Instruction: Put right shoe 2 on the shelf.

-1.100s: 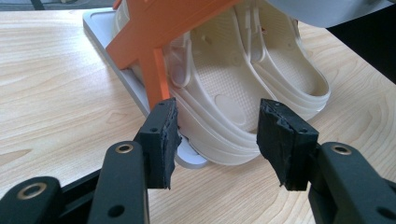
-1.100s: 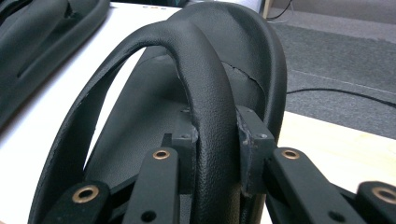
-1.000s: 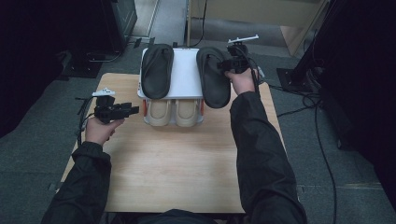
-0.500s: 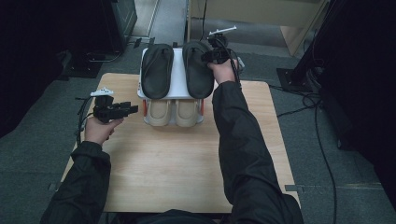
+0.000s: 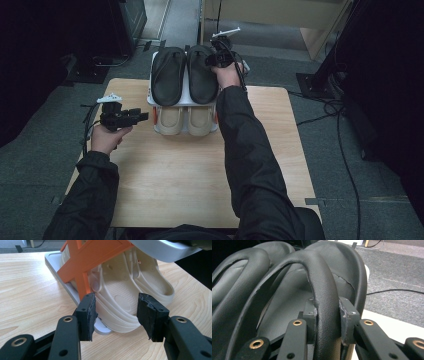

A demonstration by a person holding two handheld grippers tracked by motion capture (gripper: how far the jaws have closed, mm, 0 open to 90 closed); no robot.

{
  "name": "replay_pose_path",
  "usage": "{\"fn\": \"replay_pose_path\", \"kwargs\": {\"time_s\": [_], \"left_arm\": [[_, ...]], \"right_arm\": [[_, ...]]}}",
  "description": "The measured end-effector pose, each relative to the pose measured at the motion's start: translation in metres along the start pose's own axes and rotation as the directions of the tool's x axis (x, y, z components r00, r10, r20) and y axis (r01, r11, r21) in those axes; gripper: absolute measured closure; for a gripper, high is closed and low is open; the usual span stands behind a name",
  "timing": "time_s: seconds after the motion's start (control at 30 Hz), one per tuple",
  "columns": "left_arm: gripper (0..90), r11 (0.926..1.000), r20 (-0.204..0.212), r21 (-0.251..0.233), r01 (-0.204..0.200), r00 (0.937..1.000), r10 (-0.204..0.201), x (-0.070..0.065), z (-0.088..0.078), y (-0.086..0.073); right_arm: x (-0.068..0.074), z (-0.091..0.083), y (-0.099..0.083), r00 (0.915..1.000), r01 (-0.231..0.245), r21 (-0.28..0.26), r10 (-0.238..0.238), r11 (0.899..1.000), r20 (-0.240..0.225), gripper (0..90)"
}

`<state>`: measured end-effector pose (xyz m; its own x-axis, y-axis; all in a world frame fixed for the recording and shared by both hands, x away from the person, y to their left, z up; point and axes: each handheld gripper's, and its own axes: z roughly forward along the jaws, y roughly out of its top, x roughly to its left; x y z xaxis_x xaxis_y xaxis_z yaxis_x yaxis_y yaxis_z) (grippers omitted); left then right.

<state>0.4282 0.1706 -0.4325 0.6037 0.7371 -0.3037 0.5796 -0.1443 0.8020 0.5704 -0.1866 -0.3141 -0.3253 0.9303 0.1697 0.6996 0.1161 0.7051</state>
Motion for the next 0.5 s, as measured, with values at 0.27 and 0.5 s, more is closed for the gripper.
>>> {"fn": "replay_pose_path", "kwargs": {"time_s": [0.27, 0.5], "left_arm": [[49.0, 1.0, -0.004, 0.0, 0.0, 1.0, 0.0, 0.0, 0.0, 0.0], [45.5, 1.0, -0.011, 0.006, 0.006, 0.9999, -0.006, 0.001, 0.002, -0.001]], "right_arm": [[0.002, -0.003, -0.006, 0.9991, -0.002, -0.003, 0.002, 1.0, -0.043, 67.4], [0.002, -0.009, -0.014, 0.9953, 0.058, -0.055, -0.062, 0.997, -0.074, 55.0]]}}
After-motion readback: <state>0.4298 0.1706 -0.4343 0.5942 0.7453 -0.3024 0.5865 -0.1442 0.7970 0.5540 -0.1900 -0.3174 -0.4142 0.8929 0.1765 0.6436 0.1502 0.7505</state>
